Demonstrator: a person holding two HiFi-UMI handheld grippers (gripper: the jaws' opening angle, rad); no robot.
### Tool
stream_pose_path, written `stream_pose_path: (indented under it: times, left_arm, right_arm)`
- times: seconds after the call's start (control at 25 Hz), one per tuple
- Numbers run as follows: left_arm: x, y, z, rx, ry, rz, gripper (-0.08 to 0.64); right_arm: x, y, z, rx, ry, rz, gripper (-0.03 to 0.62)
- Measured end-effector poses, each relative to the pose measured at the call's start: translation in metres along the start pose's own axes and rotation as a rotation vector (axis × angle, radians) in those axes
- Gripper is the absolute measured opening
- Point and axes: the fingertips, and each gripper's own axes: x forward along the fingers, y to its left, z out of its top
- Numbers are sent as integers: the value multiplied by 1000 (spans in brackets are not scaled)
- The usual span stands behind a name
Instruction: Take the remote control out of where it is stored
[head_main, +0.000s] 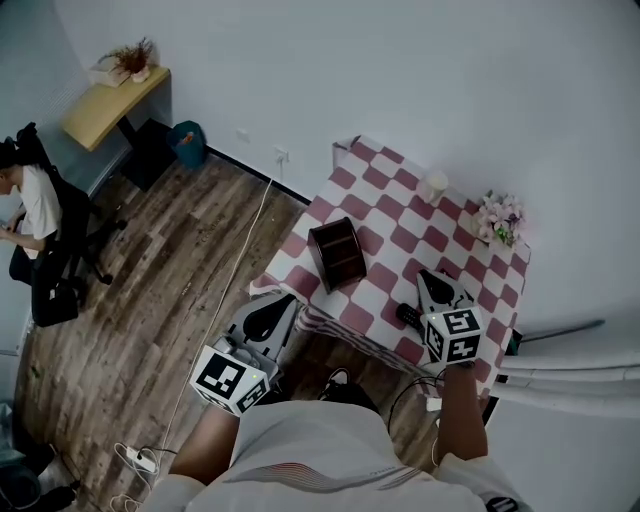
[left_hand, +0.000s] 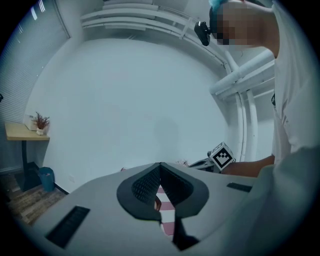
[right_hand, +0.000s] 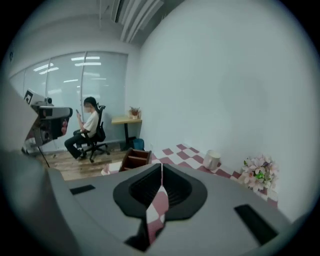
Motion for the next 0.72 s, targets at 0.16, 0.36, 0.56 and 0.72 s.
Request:
stream_pose_path:
  times: [0.16, 0.36, 0.56, 0.72]
  left_arm:
    - [-9, 0, 6, 9, -9, -27, 8]
    - [-19, 3, 12, 26, -12, -51, 8]
    - [-26, 7, 19, 44, -19, -76, 8]
    - [-29, 9, 22, 56, -20, -94, 8]
  right_arm:
    - [-19, 38, 23, 124, -152, 6, 19]
    - [-42, 80, 55, 170, -303, 25, 15]
    - [-57, 109, 73, 189, -375, 38, 15]
    - [-61, 119, 76, 195, -392, 31, 15]
